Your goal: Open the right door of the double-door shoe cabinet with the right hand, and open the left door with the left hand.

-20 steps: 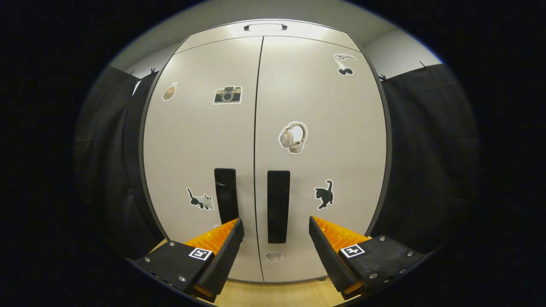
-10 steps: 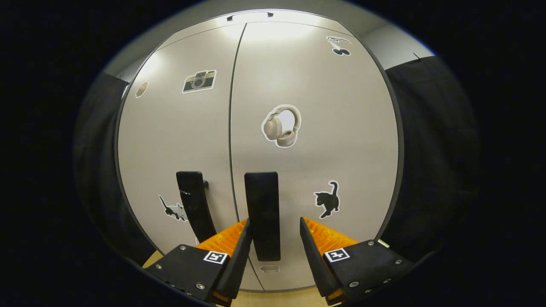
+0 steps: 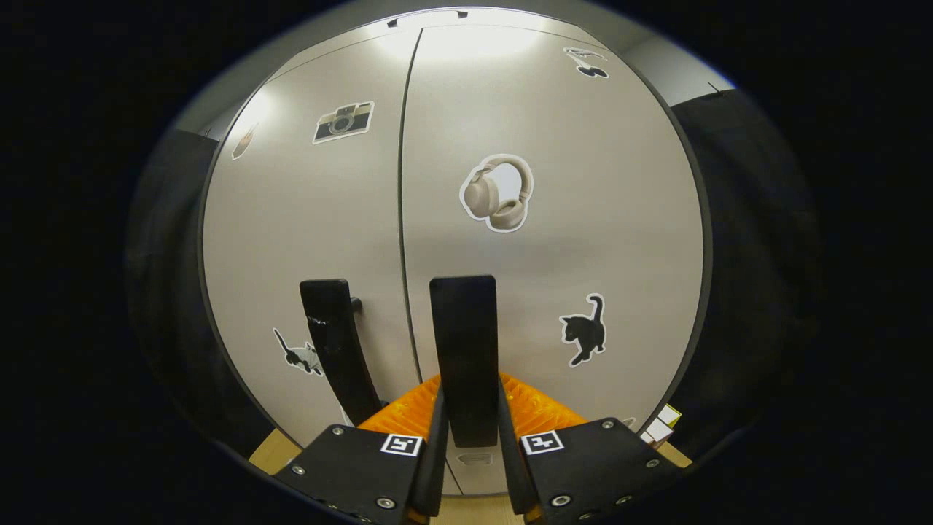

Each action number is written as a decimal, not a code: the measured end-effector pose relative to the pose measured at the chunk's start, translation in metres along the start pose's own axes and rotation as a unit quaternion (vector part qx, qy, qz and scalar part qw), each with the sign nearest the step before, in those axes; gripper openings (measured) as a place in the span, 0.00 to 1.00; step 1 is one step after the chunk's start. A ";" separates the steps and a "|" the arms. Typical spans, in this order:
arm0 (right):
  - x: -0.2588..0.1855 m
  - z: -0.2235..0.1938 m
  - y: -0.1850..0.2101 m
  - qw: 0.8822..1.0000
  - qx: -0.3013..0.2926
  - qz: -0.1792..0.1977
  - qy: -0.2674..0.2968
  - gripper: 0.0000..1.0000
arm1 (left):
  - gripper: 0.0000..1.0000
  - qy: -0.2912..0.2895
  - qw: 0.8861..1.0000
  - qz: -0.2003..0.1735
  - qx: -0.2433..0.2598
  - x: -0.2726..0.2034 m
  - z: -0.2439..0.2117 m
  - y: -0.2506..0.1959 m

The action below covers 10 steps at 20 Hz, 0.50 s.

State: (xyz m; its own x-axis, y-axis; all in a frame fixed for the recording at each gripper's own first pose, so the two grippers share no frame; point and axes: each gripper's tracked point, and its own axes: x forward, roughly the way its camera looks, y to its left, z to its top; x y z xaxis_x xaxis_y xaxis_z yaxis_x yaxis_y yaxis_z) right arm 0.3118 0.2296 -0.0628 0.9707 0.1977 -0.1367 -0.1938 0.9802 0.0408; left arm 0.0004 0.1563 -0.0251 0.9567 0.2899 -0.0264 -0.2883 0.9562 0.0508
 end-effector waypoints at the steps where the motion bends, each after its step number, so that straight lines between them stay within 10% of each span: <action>1: 0.000 0.001 0.000 1.000 -0.001 0.001 -0.003 0.34 | 0.96 0.003 1.000 0.000 0.001 -0.001 -0.002 -0.001; 10: -0.018 -0.002 -0.004 1.000 -0.008 0.003 -0.002 0.11 | 0.96 0.000 1.000 -0.013 -0.008 -0.031 0.001 -0.008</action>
State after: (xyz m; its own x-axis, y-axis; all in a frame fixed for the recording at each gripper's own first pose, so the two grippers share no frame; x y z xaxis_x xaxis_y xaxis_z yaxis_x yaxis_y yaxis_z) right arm 0.2950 0.2223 -0.0624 0.9700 0.2042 -0.1320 -0.2025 0.9789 0.0262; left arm -0.0266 0.1400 -0.0242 0.9641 0.2641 -0.0273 -0.2631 0.9641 0.0344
